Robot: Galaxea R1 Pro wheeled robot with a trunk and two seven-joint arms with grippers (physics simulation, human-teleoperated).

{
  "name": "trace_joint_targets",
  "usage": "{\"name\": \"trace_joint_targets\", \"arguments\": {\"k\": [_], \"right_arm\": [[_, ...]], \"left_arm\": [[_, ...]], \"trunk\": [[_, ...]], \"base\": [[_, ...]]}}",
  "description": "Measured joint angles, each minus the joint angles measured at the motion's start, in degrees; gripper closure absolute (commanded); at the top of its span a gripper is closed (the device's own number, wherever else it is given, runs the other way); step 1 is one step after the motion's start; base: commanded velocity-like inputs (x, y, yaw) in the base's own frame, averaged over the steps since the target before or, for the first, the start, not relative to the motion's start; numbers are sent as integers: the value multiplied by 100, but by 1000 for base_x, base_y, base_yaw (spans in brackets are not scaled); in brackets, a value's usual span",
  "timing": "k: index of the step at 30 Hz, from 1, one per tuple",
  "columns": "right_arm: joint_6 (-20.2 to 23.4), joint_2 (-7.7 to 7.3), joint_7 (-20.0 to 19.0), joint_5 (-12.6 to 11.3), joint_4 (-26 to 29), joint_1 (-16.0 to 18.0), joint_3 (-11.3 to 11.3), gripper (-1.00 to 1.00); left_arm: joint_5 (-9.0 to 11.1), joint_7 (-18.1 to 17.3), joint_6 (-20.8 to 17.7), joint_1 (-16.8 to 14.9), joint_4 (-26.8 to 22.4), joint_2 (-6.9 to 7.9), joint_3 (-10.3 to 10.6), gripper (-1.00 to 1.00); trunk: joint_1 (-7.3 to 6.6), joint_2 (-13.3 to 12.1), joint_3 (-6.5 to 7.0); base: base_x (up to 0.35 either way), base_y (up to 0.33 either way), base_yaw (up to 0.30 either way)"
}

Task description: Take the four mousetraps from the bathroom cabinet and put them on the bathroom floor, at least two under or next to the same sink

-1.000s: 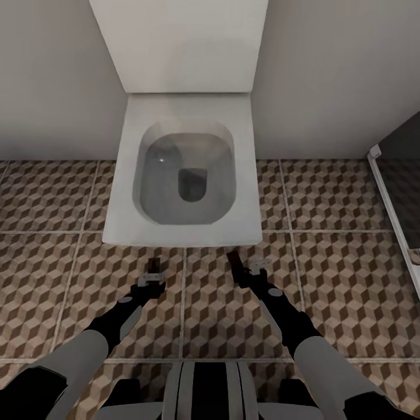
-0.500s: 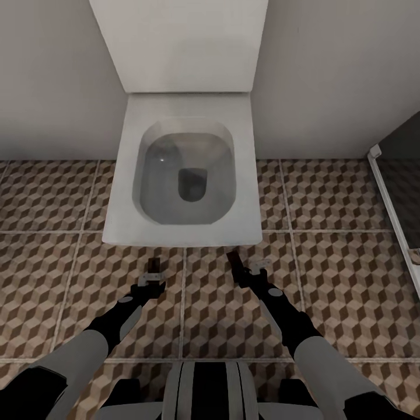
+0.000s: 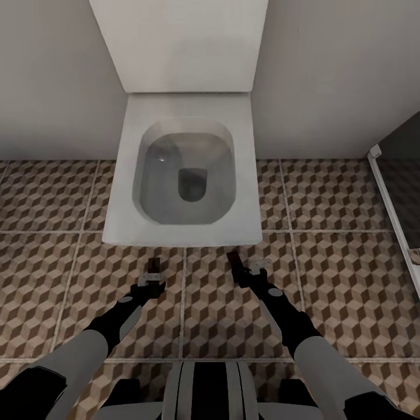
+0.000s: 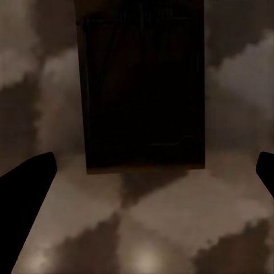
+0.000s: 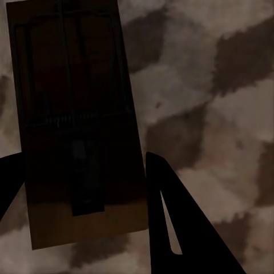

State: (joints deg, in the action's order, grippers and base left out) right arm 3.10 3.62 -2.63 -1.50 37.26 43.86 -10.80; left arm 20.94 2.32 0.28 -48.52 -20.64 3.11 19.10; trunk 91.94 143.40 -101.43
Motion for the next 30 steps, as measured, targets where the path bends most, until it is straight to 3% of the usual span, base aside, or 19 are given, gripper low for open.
{"name": "trace_joint_targets", "arguments": {"k": [21, 24, 25, 28, 30], "right_arm": [[0, 0, -18, -8, -4, 0, -1, 100], [0, -5, -18, -8, -4, 0, 0, 100], [0, -7, -18, -7, -4, -1, 0, 100], [0, -7, -18, -7, -4, 0, -1, 100], [0, -8, -18, -6, -5, 0, 0, 100]], "left_arm": [[66, 123, -72, 62, -156, 8, -8, -100], [72, 139, -556, 152, -576, 35, -9, -100], [77, -279, -861, 46, -828, 69, 21, -100], [94, -308, -1831, 1, -1685, 200, 29, -100], [99, -300, -2142, 2, -2026, 231, 29, -100]], "trunk": [[0, 0, 0], [1, -1, -1], [5, -1, -1], [5, -1, -1], [5, -1, -1]], "base": [[0, 0, 0], [0, 0, 0], [0, 0, 0], [0, 0, 0], [0, 0, 0]]}}
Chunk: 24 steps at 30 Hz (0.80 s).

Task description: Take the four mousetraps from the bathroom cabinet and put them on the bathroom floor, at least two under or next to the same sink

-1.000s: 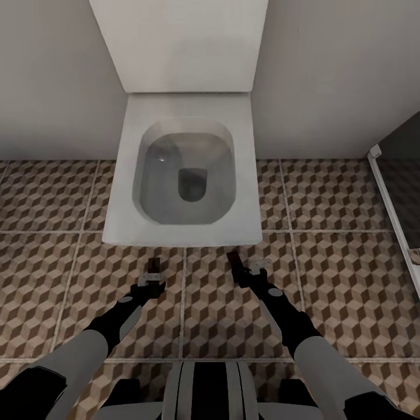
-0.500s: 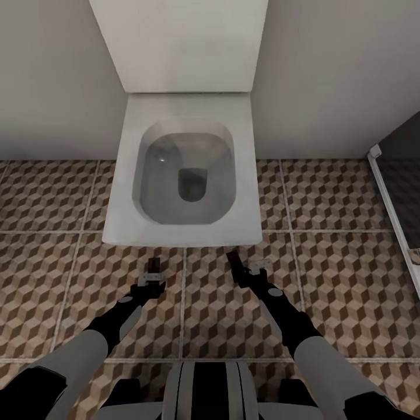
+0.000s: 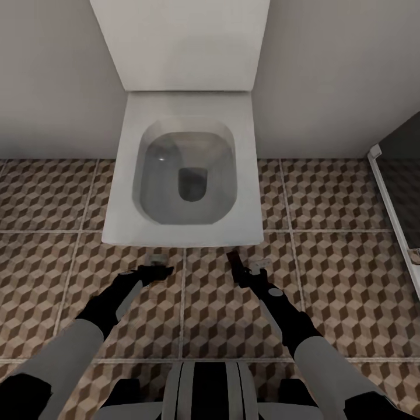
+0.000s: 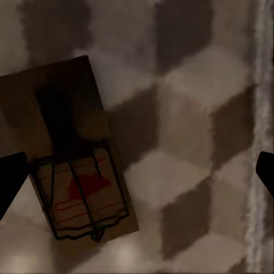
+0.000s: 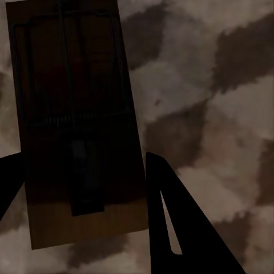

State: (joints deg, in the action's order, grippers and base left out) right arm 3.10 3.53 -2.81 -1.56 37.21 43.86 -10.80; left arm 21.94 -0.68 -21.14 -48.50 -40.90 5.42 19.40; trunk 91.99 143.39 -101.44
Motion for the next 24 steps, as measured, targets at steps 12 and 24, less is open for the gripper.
{"name": "trace_joint_targets", "arguments": {"k": [12, 24], "right_arm": [[0, 0, -8, 2, 3, 0, 1, 100], [0, -1, -9, 0, 4, 0, 1, 100]], "left_arm": [[14, 34, -882, 1, -1060, 33, -8, -100], [12, 36, -1009, 1, -1079, 48, -8, -100]], "trunk": [[0, 0, 0], [0, 0, 0]], "base": [[0, 0, 0], [0, 0, 0]]}}
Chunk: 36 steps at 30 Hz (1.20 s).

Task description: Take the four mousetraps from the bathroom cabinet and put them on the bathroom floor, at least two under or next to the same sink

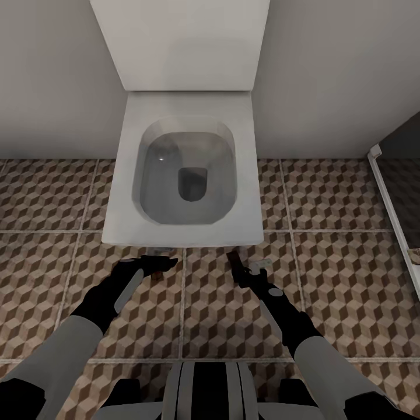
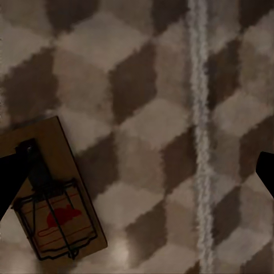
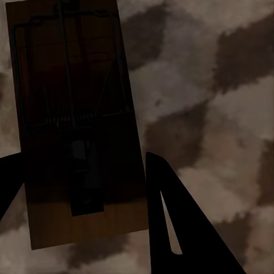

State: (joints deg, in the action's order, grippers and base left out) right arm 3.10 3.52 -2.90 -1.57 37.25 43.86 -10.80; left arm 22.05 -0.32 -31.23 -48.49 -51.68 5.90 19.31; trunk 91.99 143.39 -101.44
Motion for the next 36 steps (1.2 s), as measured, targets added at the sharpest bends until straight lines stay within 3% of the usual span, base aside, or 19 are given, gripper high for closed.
{"name": "trace_joint_targets", "arguments": {"k": [36], "right_arm": [[0, 0, 0, 6, -7, 0, -1, 100]], "left_arm": [[-3, -3, -3, 0, 172, 3, -1, -100]], "trunk": [[0, 0, 0]], "base": [[0, 0, 0]]}}
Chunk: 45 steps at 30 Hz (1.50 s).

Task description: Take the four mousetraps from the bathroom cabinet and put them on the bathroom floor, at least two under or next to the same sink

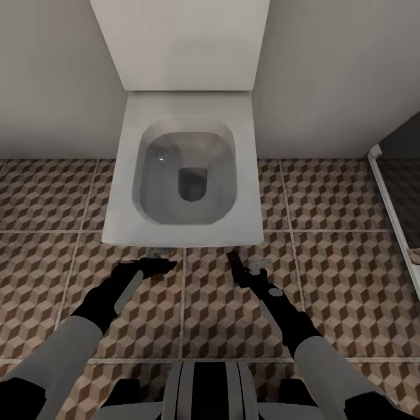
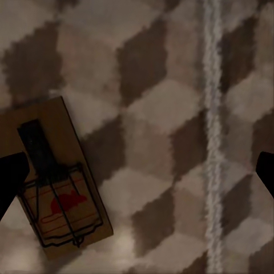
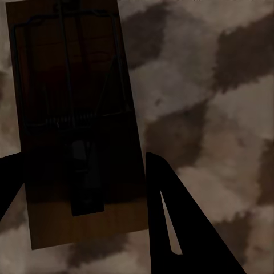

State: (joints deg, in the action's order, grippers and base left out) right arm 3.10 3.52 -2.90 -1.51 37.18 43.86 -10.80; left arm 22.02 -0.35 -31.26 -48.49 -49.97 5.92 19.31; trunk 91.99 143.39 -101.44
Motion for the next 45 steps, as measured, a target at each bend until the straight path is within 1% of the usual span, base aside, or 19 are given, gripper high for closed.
{"name": "trace_joint_targets", "arguments": {"k": [36, 38, 40, 45], "right_arm": [[0, 0, 0, 1, -1, 0, 0, 100], [0, 0, 0, 1, -1, 0, 0, 100], [0, 0, 0, 1, -1, 0, 0, 100], [0, 0, 0, 1, -1, 0, 0, 100]], "left_arm": [[2, -4, 1, 0, 51, 2, 0, -100], [0, -5, 1, 0, 53, 21, 0, -100], [0, -5, 4, 0, 54, 72, 0, -100], [1, -4, 8, 0, 75, 105, 0, -100]], "trunk": [[0, 0, 0], [0, 0, 0], [0, 0, 0], [0, 0, 0]], "base": [[0, 0, 0], [0, 0, 0], [0, 0, 0], [0, 0, 0]]}}
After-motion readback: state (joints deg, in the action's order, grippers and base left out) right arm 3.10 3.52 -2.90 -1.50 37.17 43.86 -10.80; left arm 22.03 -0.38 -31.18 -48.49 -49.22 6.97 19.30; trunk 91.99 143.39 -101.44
